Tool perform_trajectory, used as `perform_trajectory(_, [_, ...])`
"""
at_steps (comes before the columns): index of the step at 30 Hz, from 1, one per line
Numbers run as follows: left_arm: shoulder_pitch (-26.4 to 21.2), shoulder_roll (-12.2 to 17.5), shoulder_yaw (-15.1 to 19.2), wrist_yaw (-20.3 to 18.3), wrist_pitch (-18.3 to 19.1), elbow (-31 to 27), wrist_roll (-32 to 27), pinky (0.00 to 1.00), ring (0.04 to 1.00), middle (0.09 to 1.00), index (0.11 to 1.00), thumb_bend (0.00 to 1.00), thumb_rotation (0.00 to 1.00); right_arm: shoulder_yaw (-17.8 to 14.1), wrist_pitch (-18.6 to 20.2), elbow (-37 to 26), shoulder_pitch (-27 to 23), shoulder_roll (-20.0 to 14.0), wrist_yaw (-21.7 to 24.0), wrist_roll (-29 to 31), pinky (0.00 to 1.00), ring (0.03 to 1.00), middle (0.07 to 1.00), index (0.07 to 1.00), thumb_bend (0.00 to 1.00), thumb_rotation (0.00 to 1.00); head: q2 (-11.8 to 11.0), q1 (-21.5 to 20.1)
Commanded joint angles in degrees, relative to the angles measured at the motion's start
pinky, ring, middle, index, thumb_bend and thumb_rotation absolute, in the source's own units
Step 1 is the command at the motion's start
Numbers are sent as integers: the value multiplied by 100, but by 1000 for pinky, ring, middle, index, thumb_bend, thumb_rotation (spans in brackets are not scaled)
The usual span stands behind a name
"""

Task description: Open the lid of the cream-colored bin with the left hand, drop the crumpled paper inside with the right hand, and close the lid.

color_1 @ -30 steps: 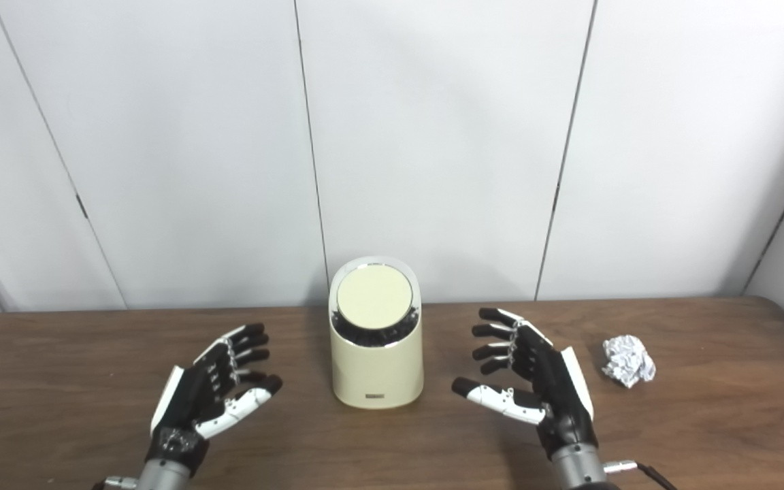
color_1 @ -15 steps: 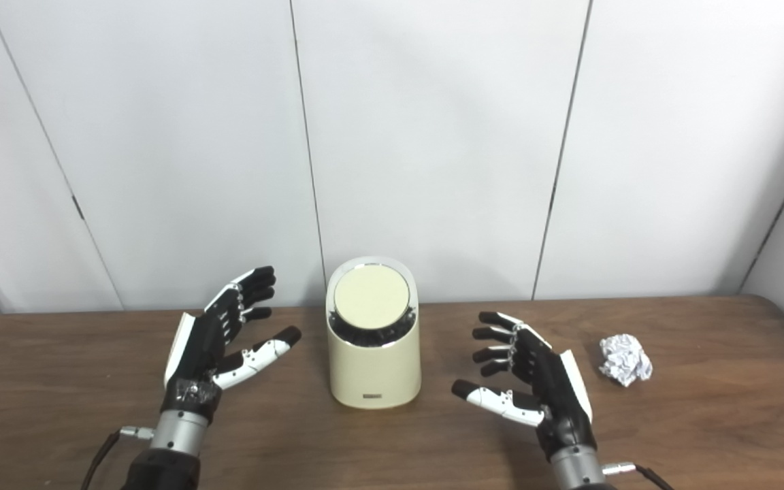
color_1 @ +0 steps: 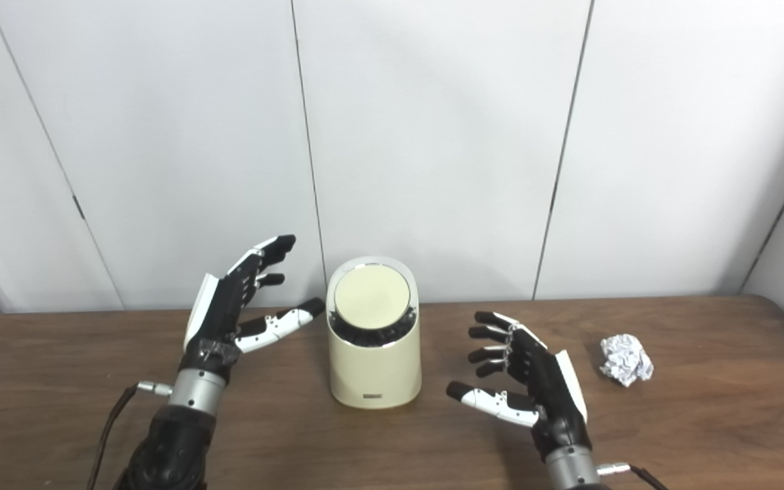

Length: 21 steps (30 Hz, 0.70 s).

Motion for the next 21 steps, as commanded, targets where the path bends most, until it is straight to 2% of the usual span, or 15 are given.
perform_trajectory(1, [-418, 60, -19, 42, 23, -69, 102, 813, 906, 884, 888, 851, 286, 16, -119, -218, -169, 11, -34, 3, 498, 591, 711, 746, 739, 188, 5, -13])
perform_trajectory(6, [-631, 83, -119, 83, 241, 39, 367, 792, 923, 910, 902, 893, 284, 18, -132, -210, -173, 37, -52, -21, 504, 599, 720, 750, 735, 200, 5, -43])
perform_trajectory(11, [-796, 147, -276, 94, 430, 147, 697, 861, 946, 931, 927, 927, 288, 17, -112, -228, -171, 58, -60, -19, 497, 595, 721, 749, 734, 207, 8, -62])
perform_trajectory(18, [-972, 138, -429, 100, 598, 302, 935, 822, 951, 966, 965, 958, 273, 43, -77, -267, -171, 64, -75, -65, 495, 580, 716, 752, 713, 184, 12, -75])
perform_trajectory(21, [-1056, 176, -548, 162, 611, 438, 1161, 842, 958, 978, 976, 964, 282, 52, -67, -279, -169, 75, -99, -95, 499, 585, 717, 752, 714, 185, 13, -81])
